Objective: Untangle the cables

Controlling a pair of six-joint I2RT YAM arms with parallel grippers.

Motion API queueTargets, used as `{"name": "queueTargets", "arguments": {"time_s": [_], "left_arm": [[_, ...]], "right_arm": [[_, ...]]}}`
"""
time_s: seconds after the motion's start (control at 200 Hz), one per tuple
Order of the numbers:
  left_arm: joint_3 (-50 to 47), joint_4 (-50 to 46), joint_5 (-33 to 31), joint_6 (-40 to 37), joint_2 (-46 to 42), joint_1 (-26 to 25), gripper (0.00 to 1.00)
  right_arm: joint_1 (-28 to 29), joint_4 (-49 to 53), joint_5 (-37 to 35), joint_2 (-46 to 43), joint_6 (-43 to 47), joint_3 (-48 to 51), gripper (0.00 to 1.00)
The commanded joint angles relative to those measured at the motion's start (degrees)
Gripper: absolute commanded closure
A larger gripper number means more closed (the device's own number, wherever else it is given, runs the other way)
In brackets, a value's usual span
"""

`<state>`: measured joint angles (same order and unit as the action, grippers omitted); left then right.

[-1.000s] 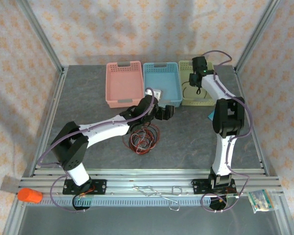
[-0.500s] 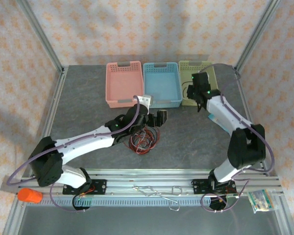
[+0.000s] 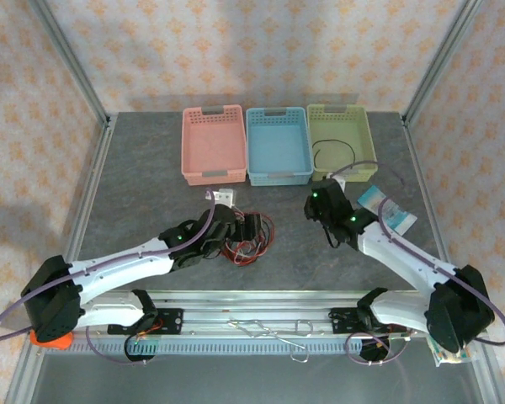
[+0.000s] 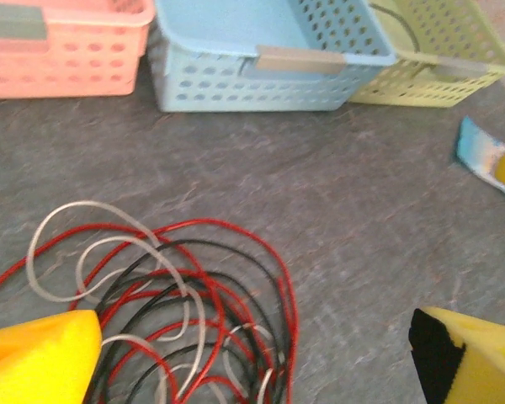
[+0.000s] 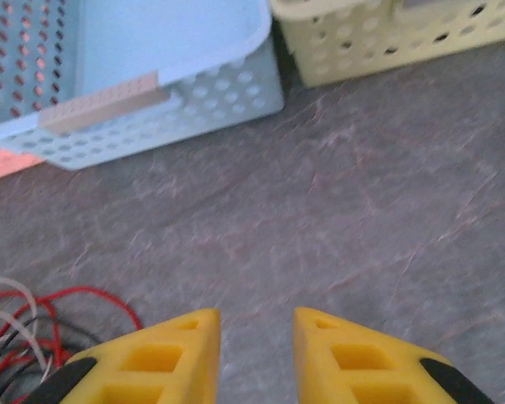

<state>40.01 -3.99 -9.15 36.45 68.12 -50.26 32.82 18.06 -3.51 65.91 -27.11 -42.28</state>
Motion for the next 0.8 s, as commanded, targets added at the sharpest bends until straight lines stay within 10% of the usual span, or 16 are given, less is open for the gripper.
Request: {"name": "queueTargets", "arguments": {"time_s": [0.0, 0.796], "left_arm": [[-1.12, -4.88, -1.52, 3.43, -0.92, -0.26, 0.08], [0.59, -6.03, 10.27, -8.09, 9.16, 16.79, 0.51]], "right_arm": [[3.61, 1.12, -1.63, -1.67, -5.96, 1.64, 0.72], [21.94, -10.01, 5.23, 13.78, -13.96, -4.21, 0.79]]}}
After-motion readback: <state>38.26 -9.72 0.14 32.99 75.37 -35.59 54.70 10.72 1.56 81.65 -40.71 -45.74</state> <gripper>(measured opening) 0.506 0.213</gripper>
